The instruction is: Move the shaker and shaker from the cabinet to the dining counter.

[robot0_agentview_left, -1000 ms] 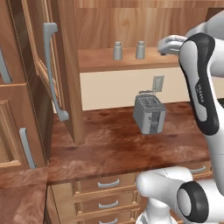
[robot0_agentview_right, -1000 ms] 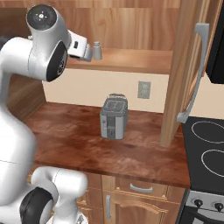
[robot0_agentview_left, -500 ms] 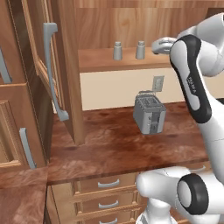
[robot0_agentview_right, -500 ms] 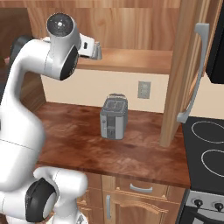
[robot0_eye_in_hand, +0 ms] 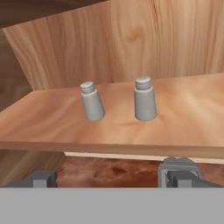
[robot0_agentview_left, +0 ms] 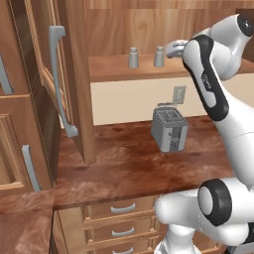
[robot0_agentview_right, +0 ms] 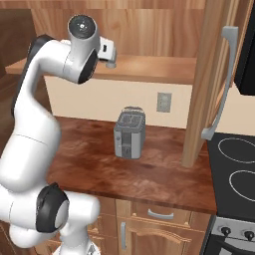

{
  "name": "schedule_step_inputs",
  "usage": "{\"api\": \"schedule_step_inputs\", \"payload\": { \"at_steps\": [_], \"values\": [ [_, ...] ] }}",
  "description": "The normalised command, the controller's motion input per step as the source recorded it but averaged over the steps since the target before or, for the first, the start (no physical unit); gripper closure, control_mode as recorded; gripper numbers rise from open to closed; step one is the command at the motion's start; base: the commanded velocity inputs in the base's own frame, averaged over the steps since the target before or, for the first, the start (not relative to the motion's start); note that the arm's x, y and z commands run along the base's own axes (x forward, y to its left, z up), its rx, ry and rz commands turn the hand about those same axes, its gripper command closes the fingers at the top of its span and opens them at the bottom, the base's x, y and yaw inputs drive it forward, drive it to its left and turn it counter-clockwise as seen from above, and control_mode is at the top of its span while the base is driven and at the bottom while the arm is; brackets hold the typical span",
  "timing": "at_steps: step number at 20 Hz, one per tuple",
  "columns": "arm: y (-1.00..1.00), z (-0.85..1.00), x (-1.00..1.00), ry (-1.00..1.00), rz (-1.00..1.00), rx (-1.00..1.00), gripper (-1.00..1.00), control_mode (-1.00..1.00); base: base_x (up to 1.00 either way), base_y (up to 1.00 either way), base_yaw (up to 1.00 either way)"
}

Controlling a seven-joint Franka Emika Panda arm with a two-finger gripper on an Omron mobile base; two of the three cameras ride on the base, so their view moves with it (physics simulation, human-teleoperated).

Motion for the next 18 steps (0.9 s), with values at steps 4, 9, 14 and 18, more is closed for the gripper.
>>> {"api": "schedule_step_inputs", "payload": {
  "at_steps": [4,9,14,18],
  "values": [
    [0.00,-0.04,0.46,0.00,0.02,-0.01,-1.00,-1.00,0.00,0.00,0.00],
    [0.00,-0.07,0.43,0.00,0.02,-0.03,-1.00,-1.00,0.00,0.00,0.00],
    [-0.06,-0.06,0.35,0.01,0.02,-0.03,-1.00,-1.00,0.00,0.00,0.00],
    [-0.12,-0.04,0.25,0.03,0.02,-0.04,-1.00,-1.00,0.00,0.00,0.00]
  ]
}}
